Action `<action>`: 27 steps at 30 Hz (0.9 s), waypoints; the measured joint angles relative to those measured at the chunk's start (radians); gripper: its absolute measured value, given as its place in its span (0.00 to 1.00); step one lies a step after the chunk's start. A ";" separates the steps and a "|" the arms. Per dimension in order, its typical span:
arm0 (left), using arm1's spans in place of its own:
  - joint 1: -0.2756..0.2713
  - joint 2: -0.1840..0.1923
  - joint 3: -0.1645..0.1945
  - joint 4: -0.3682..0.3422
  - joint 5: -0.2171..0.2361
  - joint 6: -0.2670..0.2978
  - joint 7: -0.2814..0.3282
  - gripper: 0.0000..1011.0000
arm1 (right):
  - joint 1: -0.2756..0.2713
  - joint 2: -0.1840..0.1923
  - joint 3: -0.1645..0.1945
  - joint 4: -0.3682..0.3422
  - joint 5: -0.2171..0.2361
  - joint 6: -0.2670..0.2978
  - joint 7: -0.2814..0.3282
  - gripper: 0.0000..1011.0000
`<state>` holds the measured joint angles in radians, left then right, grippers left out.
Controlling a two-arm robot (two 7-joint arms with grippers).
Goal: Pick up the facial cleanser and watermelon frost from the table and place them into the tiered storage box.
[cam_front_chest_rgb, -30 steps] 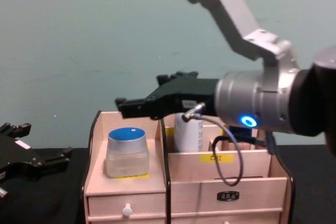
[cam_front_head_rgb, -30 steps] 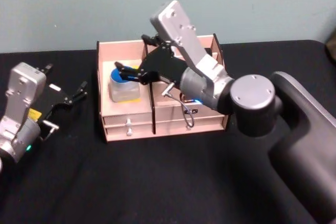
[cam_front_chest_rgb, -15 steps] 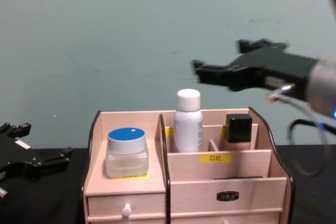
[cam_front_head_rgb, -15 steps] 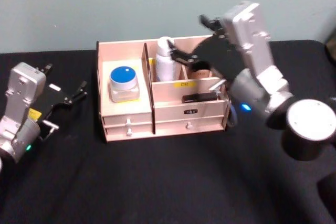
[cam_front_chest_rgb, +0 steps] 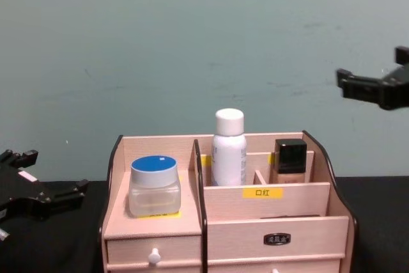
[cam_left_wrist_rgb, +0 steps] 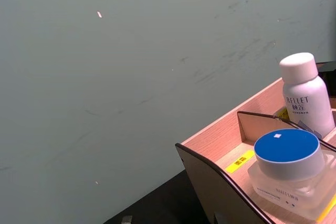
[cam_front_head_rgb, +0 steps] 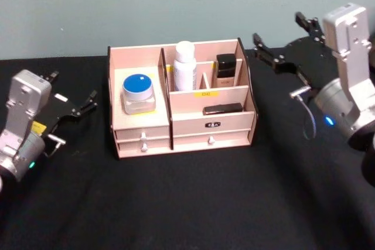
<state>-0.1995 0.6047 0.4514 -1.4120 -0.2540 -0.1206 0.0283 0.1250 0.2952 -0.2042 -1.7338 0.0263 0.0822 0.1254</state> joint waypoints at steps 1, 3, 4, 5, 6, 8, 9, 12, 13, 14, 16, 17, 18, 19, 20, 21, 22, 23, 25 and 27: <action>0.000 0.000 0.000 0.000 0.000 0.000 0.000 1.00 | -0.003 0.000 0.006 0.003 -0.002 -0.001 -0.002 0.99; 0.000 0.000 0.000 0.000 0.000 0.000 0.000 1.00 | -0.012 0.000 0.023 0.015 -0.006 -0.004 -0.007 0.99; 0.000 0.000 0.000 0.000 0.000 0.000 0.000 1.00 | -0.015 0.000 0.027 0.019 -0.007 -0.005 -0.008 0.99; 0.000 0.000 0.000 0.000 0.000 0.000 0.000 1.00 | -0.018 -0.001 0.032 0.024 -0.008 -0.006 -0.009 0.99; 0.000 0.000 0.000 0.000 0.000 0.000 0.000 1.00 | -0.022 -0.001 0.037 0.030 -0.009 -0.007 -0.010 0.99; 0.000 0.000 0.000 0.000 0.000 0.000 0.000 1.00 | -0.029 -0.004 0.046 0.046 -0.014 -0.009 -0.013 0.99; 0.000 0.000 0.000 0.000 0.000 0.000 0.000 1.00 | -0.032 -0.006 0.049 0.053 -0.016 -0.010 -0.013 0.99; 0.000 0.000 0.000 0.000 0.000 0.000 0.000 1.00 | -0.036 -0.012 0.057 0.079 -0.026 -0.015 -0.016 0.99; 0.000 0.000 0.000 0.000 0.000 0.000 0.000 1.00 | -0.037 -0.014 0.058 0.085 -0.029 -0.016 -0.017 0.99; 0.000 0.000 0.000 0.000 0.000 0.000 0.000 1.00 | -0.037 -0.018 0.060 0.099 -0.034 -0.018 -0.017 0.99; 0.000 0.000 0.000 0.000 0.000 0.000 0.000 1.00 | -0.038 -0.021 0.061 0.110 -0.039 -0.020 -0.017 0.99; 0.000 0.000 0.000 0.000 0.000 0.000 0.000 1.00 | -0.038 -0.025 0.061 0.123 -0.044 -0.022 -0.016 0.99; 0.000 0.000 0.000 0.000 0.000 0.000 0.000 1.00 | -0.038 -0.027 0.062 0.129 -0.046 -0.023 -0.016 0.99; 0.000 0.000 0.000 0.000 0.000 0.000 0.000 1.00 | -0.038 -0.031 0.062 0.142 -0.051 -0.023 -0.014 0.99; 0.000 0.000 0.000 0.000 0.000 0.000 0.000 1.00 | -0.038 -0.033 0.062 0.149 -0.053 -0.023 -0.014 0.99; 0.000 0.000 0.000 0.000 0.000 0.000 0.000 1.00 | -0.037 -0.036 0.062 0.154 -0.056 -0.023 -0.014 0.99; 0.000 0.000 0.000 0.000 0.000 0.000 0.000 1.00 | -0.037 -0.041 0.063 0.167 -0.063 -0.023 -0.015 0.99; 0.000 0.000 0.000 0.000 0.000 0.000 0.000 1.00 | -0.037 -0.043 0.063 0.173 -0.067 -0.023 -0.016 0.99; 0.000 0.000 0.000 0.000 0.000 0.000 0.000 1.00 | -0.036 -0.045 0.064 0.178 -0.070 -0.023 -0.017 0.99; 0.000 0.000 0.000 0.000 0.000 0.000 0.000 1.00 | -0.036 -0.045 0.064 0.176 -0.070 -0.023 -0.017 0.99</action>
<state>-0.1995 0.6047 0.4514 -1.4120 -0.2539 -0.1205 0.0283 0.0891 0.2503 -0.1405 -1.5573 -0.0436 0.0595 0.1083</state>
